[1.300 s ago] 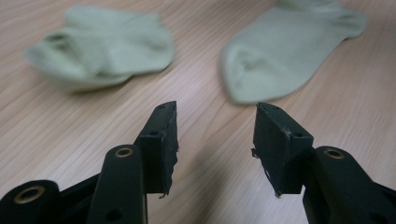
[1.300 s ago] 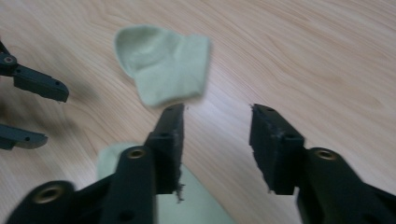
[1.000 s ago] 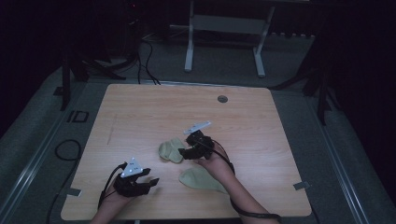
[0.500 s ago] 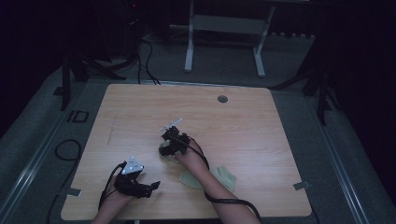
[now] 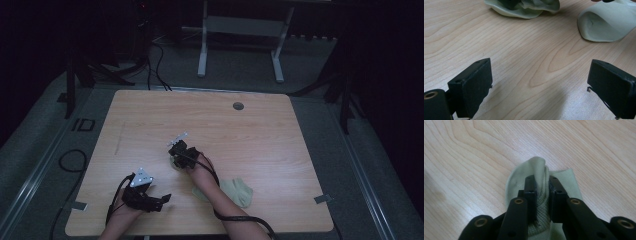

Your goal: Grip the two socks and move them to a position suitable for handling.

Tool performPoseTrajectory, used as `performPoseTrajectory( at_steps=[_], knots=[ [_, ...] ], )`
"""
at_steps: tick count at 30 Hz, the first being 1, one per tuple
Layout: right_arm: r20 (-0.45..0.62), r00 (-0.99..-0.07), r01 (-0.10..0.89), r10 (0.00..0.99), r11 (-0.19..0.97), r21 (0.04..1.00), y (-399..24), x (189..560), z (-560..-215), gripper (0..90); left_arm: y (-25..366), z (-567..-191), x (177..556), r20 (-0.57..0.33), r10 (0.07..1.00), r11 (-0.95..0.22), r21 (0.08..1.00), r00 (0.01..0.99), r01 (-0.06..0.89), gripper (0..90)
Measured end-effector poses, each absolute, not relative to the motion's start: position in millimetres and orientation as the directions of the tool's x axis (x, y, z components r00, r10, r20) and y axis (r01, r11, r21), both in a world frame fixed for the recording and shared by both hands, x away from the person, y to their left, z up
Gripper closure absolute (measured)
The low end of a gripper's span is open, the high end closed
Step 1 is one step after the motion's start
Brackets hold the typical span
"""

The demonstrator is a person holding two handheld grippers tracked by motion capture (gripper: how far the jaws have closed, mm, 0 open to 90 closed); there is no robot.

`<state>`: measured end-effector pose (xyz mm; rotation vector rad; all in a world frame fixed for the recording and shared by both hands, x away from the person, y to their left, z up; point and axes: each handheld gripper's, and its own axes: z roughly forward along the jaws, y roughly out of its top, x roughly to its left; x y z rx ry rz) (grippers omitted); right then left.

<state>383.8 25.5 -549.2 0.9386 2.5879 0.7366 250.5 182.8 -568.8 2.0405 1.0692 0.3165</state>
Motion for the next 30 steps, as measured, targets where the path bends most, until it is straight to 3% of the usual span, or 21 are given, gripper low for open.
performPoseTrajectory(
  at_steps=[8,18,30],
  knots=[
    [-0.063,-0.728,0.532,0.683,0.620,0.577,8.1,391.3,-529.5,81.3,182.6,-570.2,251.1,-0.144,0.775,-0.327,0.742,0.616,0.586,5.8],
    [-0.086,-0.649,0.568,0.756,0.556,0.607,-51.7,404.5,-488.7,81.3,181.4,-569.2,250.3,-0.151,0.776,-0.316,0.747,0.612,0.585,6.1],
    [-0.056,-0.569,0.670,0.820,0.502,0.548,-94.6,404.6,-522.6,80.9,172.8,-570.3,251.0,-0.154,0.760,-0.331,0.744,0.631,0.581,6.3]
  ],
)
